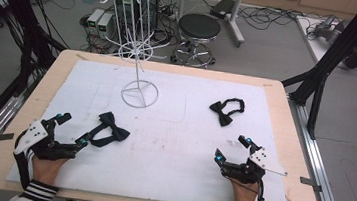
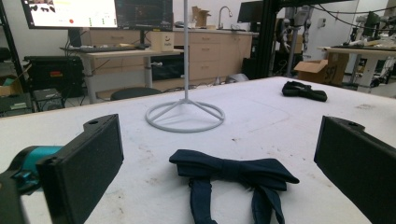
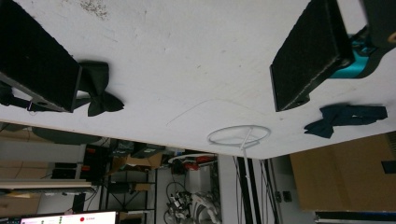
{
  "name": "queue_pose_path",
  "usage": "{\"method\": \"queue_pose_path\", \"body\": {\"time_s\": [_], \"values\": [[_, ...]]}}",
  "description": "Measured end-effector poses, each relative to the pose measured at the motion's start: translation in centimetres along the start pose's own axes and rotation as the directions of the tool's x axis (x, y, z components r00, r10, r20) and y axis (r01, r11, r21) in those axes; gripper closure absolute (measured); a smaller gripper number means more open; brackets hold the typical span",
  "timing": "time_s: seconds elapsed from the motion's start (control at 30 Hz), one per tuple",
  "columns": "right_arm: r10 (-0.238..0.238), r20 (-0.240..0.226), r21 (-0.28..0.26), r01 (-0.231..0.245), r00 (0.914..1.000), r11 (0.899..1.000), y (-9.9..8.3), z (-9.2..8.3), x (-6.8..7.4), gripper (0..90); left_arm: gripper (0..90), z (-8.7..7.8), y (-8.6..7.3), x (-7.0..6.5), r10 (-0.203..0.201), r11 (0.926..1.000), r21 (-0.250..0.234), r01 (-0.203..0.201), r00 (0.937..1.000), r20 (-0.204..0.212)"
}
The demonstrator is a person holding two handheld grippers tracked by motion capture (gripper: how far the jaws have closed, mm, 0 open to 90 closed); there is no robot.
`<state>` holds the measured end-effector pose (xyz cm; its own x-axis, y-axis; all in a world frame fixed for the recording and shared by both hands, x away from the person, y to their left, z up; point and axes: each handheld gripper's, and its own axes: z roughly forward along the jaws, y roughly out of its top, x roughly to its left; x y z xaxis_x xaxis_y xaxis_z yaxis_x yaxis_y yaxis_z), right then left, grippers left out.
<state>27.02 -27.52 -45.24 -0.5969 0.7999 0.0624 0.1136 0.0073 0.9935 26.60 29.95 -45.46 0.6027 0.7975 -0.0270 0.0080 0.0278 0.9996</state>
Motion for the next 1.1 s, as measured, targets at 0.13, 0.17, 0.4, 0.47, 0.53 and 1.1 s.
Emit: {"method": "queue_pose_path", "body": {"time_s": [0.13, 0.17, 0.4, 0.47, 0.53, 1.1], "values": [[0.000, 0.002, -0.004, 0.000, 1.0000, 1.000, 0.0, 0.0, 0.0, 1.2, 1.8, 0.0, 0.0, 0.0, -0.002, 1.0000, 0.003, 0.002, 1.0000, 0.001], [0.001, 0.001, -0.003, -0.001, 1.0000, 1.000, 0.0, 0.0, 0.0, 1.2, 1.7, 0.0, 0.0, 0.1, -0.001, 1.0000, 0.003, 0.001, 1.0000, 0.000], [-0.009, 0.005, 0.001, 0.009, 1.0000, 1.000, 0.0, 0.0, 0.1, 1.2, 1.7, -0.1, 0.1, 0.2, -0.018, 0.9998, 0.003, 0.018, 0.9998, 0.012], [0.000, 0.005, 0.003, 0.000, 1.0000, 1.000, 0.0, 0.0, 0.1, 1.2, 1.7, -0.1, 0.1, 0.4, -0.028, 0.9996, 0.006, 0.028, 0.9995, 0.014], [0.003, 0.003, 0.004, -0.003, 1.0000, 1.000, 0.0, 0.0, 0.0, 1.2, 1.7, -0.1, 0.1, 0.5, -0.032, 0.9995, 0.007, 0.032, 0.9994, 0.014], [-0.005, 0.003, 0.005, 0.005, 1.0000, 1.000, 0.0, 0.1, 0.0, 1.2, 1.7, 1.0, 3.5, 1.2, -0.004, 0.9979, 0.065, -0.003, 0.9933, 0.115]]}}
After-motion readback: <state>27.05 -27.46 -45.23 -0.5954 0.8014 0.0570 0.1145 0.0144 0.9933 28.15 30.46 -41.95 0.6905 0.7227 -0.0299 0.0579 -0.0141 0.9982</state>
